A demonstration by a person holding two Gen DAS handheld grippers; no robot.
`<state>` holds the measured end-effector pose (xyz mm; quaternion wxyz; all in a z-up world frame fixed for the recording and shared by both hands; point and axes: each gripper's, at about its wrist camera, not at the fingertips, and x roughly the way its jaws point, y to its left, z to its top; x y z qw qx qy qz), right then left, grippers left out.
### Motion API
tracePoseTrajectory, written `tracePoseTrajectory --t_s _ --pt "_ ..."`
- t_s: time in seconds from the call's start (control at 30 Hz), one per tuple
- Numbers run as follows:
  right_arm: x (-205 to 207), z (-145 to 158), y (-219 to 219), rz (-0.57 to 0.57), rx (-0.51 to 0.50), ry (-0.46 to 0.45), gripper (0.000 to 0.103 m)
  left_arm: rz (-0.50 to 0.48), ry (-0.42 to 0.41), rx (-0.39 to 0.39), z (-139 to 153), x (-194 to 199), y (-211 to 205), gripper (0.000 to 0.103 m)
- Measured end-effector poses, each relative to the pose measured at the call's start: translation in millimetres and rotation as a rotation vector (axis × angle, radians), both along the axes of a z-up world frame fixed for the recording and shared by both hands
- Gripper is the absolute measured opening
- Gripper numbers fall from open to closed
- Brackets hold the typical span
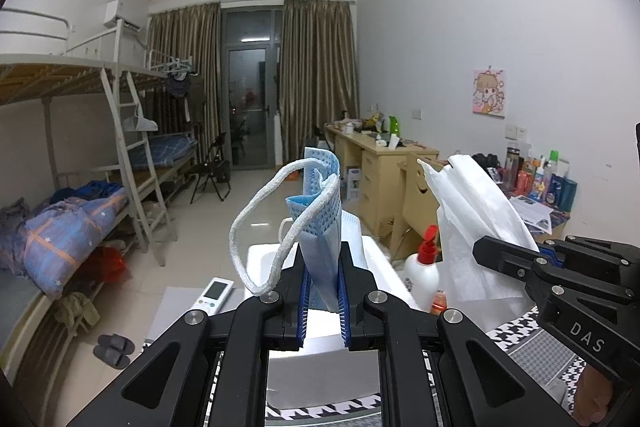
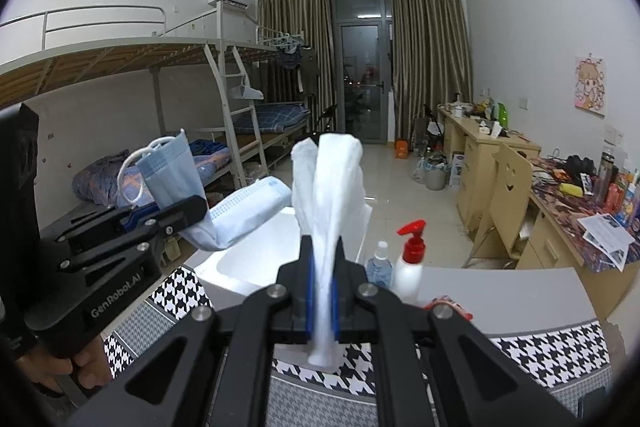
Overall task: Organize soft objects
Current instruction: 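Carry the mask and cloth in both tools over the white foam box, then open the right tool to drop the white cloth into the foam box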
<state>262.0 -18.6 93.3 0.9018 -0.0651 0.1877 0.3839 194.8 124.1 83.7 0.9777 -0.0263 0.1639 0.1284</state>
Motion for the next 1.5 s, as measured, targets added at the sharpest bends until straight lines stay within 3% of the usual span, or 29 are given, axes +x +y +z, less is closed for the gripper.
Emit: tracePoseTrajectory --t_s 0.93,1.5 --pt "26.9 -10.8 64.0 0.057 -0.061 0.026 0.009 0.128 0.037 -0.006 -12.8 -6.5 49.3 0.013" --pt "61.4 -43.4 97.5 0.041 -0.179 0.142 0.009 0.165 0.047 -0.019 -15.8 -13.5 56.4 0.013"
